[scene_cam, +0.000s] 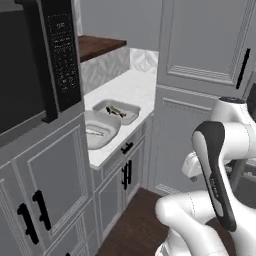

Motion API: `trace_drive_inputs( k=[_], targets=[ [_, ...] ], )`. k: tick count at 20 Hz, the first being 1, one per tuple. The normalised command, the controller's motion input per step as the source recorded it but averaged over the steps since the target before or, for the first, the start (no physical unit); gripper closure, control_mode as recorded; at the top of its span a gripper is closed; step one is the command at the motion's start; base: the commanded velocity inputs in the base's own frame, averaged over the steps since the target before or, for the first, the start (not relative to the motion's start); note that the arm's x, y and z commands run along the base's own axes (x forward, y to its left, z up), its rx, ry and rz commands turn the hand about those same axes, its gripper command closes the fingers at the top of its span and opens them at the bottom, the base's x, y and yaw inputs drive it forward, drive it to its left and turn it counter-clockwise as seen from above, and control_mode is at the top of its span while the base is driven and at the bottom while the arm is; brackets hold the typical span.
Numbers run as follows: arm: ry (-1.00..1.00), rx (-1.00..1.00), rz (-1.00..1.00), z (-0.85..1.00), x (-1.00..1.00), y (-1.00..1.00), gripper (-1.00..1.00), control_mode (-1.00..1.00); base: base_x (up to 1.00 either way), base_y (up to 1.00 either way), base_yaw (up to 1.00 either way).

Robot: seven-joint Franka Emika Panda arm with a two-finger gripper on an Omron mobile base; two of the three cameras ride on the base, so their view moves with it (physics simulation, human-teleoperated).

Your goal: Place one sweet potato and one fish in each tupperware on the nearby counter, to pack two identical lunches.

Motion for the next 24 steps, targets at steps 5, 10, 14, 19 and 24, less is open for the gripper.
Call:
trace_drive_inputs(
  k=[5, 10, 14, 19, 24],
  targets=[
    [0.00, 0.00, 0.00, 0.00, 0.00, 0.00, -1.00, 1.00, -0.44, -0.34, -0.69],
    [0.00, 0.00, 0.00, 0.00, 0.00, 0.00, -1.00, 1.00, -0.02, -0.69, -0.70],
    [0.00, 0.00, 0.00, 0.00, 0.00, 0.00, -1.00, 1.00, 0.00, -0.83, -0.67],
    [0.00, 0.00, 0.00, 0.00, 0.00, 0.00, -1.00, 1.00, 0.24, -0.73, -0.61],
    [0.00, 0.00, 0.00, 0.00, 0.00, 0.00, -1.00, 1.00, 0.78, 0.15, -0.14]
  ],
)
